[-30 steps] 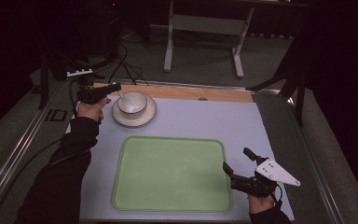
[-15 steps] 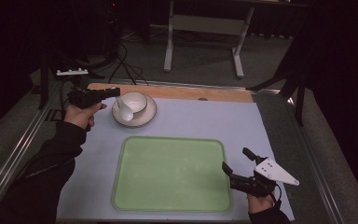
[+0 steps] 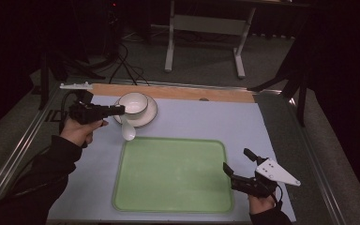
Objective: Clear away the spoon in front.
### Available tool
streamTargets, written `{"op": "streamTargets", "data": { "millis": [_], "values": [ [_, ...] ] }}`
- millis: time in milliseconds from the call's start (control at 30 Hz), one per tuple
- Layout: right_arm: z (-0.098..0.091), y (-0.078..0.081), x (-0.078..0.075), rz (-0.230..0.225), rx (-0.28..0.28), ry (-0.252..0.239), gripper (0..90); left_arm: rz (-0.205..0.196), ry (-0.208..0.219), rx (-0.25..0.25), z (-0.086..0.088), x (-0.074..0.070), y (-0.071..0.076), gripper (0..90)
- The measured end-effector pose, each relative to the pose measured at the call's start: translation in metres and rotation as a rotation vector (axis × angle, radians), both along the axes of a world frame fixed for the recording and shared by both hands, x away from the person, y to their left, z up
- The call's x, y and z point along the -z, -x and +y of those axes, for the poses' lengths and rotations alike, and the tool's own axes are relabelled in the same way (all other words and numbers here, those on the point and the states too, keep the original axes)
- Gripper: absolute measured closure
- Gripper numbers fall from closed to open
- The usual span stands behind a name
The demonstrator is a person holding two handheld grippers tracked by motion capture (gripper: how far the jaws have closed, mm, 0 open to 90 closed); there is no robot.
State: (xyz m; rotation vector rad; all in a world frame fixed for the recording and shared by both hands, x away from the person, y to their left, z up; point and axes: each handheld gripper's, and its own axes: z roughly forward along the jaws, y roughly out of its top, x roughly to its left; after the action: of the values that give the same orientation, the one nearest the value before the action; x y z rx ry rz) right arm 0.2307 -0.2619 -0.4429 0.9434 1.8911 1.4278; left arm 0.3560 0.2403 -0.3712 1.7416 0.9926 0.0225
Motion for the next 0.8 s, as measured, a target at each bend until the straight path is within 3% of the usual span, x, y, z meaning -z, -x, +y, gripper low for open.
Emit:
{"op": "streamTargets", "data": {
  "millis": [167,333,467,767,800],
  "values": [
    [0.0,0.0,0.0,0.005,0.0,-0.005,12.6,0.012,-0.009,0.056,-0.006,0.007,0.011,85.3],
    [-0.001,-0.001,0.001,0.011,0.002,-0.011,12.6,0.028,-0.047,0.117,-0.015,0.015,0.021,85.3],
    [-0.001,-0.001,0.0,0.009,-0.001,-0.011,12.6,0.045,-0.05,0.137,-0.017,0.02,0.024,85.3],
    [-0.001,-0.002,0.001,0.014,-0.001,-0.01,12.6,0.114,-0.131,0.223,-0.031,0.044,0.033,85.3],
    [-0.001,-0.002,0.001,0.015,-0.003,-0.012,12.6,0.136,-0.144,0.248,-0.034,0.049,0.033,85.3]
  ]
}}
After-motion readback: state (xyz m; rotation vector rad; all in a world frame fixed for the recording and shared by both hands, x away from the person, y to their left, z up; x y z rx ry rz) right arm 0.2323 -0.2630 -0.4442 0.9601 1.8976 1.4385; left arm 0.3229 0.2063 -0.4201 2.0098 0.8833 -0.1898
